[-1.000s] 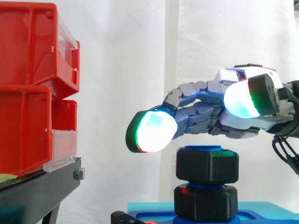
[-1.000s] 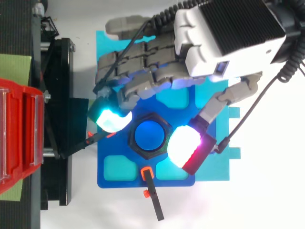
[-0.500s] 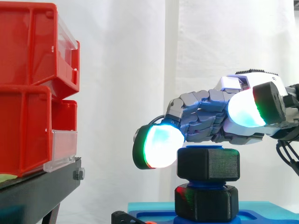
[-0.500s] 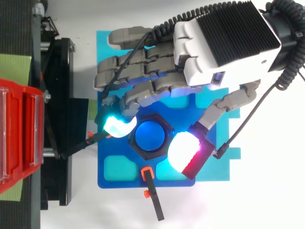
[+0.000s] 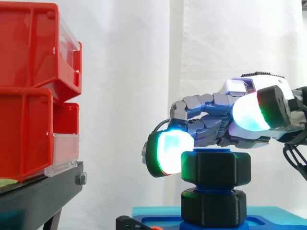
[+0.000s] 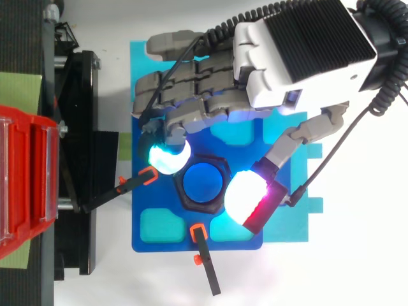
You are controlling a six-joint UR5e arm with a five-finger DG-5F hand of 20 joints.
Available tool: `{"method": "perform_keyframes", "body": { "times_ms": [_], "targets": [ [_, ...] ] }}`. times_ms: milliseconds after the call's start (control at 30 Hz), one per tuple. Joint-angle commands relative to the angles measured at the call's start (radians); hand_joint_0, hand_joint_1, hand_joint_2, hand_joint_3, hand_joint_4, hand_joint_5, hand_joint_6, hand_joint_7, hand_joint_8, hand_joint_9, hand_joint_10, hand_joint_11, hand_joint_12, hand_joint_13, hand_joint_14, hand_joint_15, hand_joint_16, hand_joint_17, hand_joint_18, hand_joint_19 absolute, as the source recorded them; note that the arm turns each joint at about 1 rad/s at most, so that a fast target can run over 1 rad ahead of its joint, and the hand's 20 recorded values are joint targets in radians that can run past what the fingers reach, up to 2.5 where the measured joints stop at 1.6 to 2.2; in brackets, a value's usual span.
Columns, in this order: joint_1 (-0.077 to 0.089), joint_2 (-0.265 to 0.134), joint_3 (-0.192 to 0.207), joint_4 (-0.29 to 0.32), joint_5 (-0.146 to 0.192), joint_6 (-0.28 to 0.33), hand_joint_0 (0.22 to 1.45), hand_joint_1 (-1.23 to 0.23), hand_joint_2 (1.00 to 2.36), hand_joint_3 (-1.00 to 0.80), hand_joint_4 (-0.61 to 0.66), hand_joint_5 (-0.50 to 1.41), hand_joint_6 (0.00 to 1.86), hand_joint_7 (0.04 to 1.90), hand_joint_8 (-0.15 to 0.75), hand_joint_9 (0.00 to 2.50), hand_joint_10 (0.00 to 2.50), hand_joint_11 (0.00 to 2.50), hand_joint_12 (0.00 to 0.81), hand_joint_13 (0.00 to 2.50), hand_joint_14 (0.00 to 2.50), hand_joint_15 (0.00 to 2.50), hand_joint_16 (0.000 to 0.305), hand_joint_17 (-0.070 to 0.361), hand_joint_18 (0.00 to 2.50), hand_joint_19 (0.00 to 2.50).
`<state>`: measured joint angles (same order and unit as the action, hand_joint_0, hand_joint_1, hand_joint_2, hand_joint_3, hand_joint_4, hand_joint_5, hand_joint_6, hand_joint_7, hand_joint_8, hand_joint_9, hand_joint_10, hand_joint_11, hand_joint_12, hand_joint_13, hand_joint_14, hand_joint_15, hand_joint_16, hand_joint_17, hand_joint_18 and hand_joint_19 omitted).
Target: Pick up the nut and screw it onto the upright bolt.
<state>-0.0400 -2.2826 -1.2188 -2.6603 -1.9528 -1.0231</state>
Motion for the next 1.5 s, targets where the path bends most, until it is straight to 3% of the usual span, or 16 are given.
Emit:
{"method": "perform_keyframes", "body": {
  "times_ms": [0, 67, 200, 533, 1000, 1367, 1467],
  "targets": [
    [-0.003, 0.0, -0.001, -0.007, 0.0, -0.006, 0.47, -0.33, 1.0, -0.5, 0.2, -0.09, 0.73, 1.14, 0.274, 0.58, 0.0, 0.0, 0.276, 0.47, 0.0, 0.0, 0.023, 0.051, 0.05, 0.0],
    [-0.004, 0.0, -0.001, -0.01, 0.0, -0.009, 0.48, -0.34, 1.0, -0.5, 0.18, -0.08, 0.74, 1.15, 0.275, 0.65, 0.0, 0.0, 0.272, 0.54, 0.0, 0.0, 0.02, 0.045, 0.12, 0.0],
    [-0.008, 0.0, -0.001, -0.01, 0.0, -0.009, 0.49, -0.35, 1.0, -0.5, 0.13, -0.02, 0.76, 1.2, 0.26, 1.0, 0.0, 0.0, 0.226, 0.9, 0.0, 0.0, 0.013, 0.03, 0.49, 0.0],
    [-0.018, -0.002, -0.001, -0.007, -0.005, -0.009, 0.5, -0.36, 1.0, -0.5, 0.06, 0.01, 0.79, 1.18, 0.182, 1.52, 0.0, 0.08, 0.211, 1.34, 0.01, 0.21, 0.009, 0.02, 0.91, 0.01],
    [-0.029, 0.0, -0.001, 0.005, -0.006, -0.008, 0.5, -0.4, 1.0, -0.5, 0.07, 0.02, 0.79, 1.13, 0.166, 1.8, 0.01, 0.34, 0.189, 1.46, 0.01, 0.23, 0.007, 0.016, 1.06, 0.12],
    [-0.063, 0.0, -0.001, 0.005, -0.034, -0.008, 0.51, -0.4, 1.0, -0.5, 0.06, 0.02, 0.79, 1.11, 0.149, 1.86, 0.01, 0.42, 0.174, 1.45, 0.01, 0.2, 0.008, 0.017, 1.11, 0.19],
    [-0.067, 0.0, -0.001, 0.005, -0.041, -0.006, 0.5, -0.37, 1.0, -0.5, 0.05, 0.01, 0.79, 1.11, 0.17, 1.79, 0.01, 0.41, 0.19, 1.34, 0.0, 0.13, 0.01, 0.021, 1.01, 0.14]
  ]
}}
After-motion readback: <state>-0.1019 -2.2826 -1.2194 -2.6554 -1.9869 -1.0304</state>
